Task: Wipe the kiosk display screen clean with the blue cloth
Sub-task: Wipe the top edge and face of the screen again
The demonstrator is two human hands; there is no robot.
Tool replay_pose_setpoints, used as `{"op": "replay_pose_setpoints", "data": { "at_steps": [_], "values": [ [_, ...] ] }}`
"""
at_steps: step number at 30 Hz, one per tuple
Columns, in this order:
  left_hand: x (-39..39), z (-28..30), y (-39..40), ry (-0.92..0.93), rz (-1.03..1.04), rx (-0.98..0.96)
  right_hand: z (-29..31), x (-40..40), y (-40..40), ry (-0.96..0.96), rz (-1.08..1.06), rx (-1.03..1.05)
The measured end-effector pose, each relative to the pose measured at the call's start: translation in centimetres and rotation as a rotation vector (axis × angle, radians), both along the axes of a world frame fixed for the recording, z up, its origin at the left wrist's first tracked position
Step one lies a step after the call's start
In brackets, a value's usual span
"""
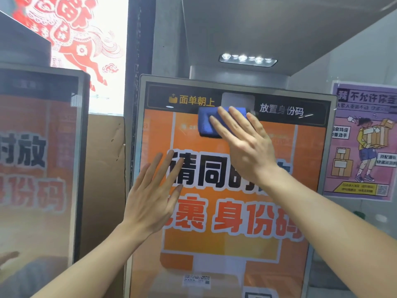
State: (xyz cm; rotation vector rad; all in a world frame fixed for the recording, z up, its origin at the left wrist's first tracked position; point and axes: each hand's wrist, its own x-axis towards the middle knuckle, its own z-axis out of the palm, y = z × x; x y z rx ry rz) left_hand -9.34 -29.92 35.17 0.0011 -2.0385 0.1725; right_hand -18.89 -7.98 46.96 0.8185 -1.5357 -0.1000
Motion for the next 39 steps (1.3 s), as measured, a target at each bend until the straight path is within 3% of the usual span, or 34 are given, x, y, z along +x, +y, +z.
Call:
{"op": "replay_pose_setpoints", "data": {
  "at_steps": [8,16,21,31,39],
  "values": [
    [1.0,-1.1,-1.8,-0.001,0.009,0.008,-0.3,1.2,-4.3,-0.122,0.089,-0.288],
    [0.8,-1.4,-1.8,-0.021,-0.014,0.020,-3.9,2.0,-6.2,-0.082,0.084,-0.018],
    [0.7,-1.8,-1.8,-0.027,-0.020,0.036,-2.6,1.7,-5.0,-0.069,0.094,0.038],
    [0.9,-3.0,-1.2,-0.028,-0.047,0.086,0.1,3.1,-8.6,-0.213,0.188,-0.315],
    [1.0,-4.5,-1.4,-0.027,-0.034,0.068,-2.0,3.4,-10.6,-0.118,0.173,0.180]
  ]
}}
